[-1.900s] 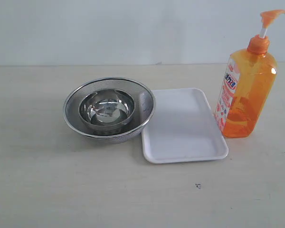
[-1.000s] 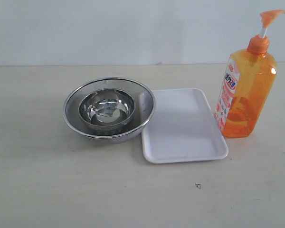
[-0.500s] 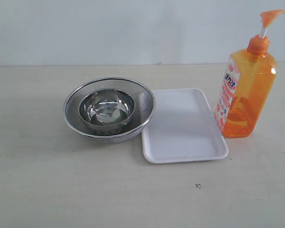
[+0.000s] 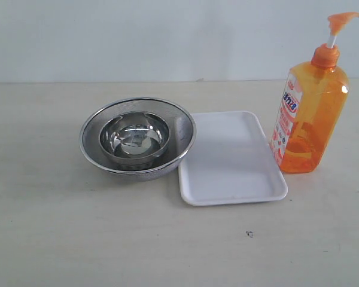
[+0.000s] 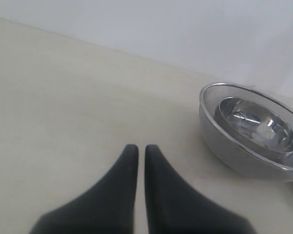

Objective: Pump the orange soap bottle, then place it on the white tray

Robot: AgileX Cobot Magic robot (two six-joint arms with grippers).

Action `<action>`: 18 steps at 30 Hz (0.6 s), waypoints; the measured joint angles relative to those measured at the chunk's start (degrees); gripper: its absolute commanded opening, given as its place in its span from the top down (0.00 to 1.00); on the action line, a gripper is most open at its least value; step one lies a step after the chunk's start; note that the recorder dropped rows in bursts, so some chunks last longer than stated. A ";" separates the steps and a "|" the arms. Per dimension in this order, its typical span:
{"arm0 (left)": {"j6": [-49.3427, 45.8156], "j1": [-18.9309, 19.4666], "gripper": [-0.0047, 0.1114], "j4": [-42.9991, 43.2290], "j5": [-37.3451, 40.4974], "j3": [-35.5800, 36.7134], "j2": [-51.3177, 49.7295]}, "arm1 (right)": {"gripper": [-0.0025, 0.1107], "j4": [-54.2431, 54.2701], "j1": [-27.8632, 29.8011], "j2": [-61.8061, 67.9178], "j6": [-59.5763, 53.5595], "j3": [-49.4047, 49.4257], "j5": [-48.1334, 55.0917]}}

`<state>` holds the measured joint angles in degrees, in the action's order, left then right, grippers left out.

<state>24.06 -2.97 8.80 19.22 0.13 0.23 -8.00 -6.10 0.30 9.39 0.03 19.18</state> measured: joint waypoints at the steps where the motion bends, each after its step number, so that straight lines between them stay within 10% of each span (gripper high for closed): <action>1: 0.43 0.00 0.92 -0.72 -0.65 0.00 0.00 | 0.98 0.00 0.00 0.00 0.00 0.00 0.00; 18: 1.74 0.00 0.92 -4.20 -6.43 -6.95 0.00 | 0.98 0.00 0.00 0.00 0.00 0.00 0.00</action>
<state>25.80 -2.97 4.60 12.79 -6.81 0.23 -8.00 -6.10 0.30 9.39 0.03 19.18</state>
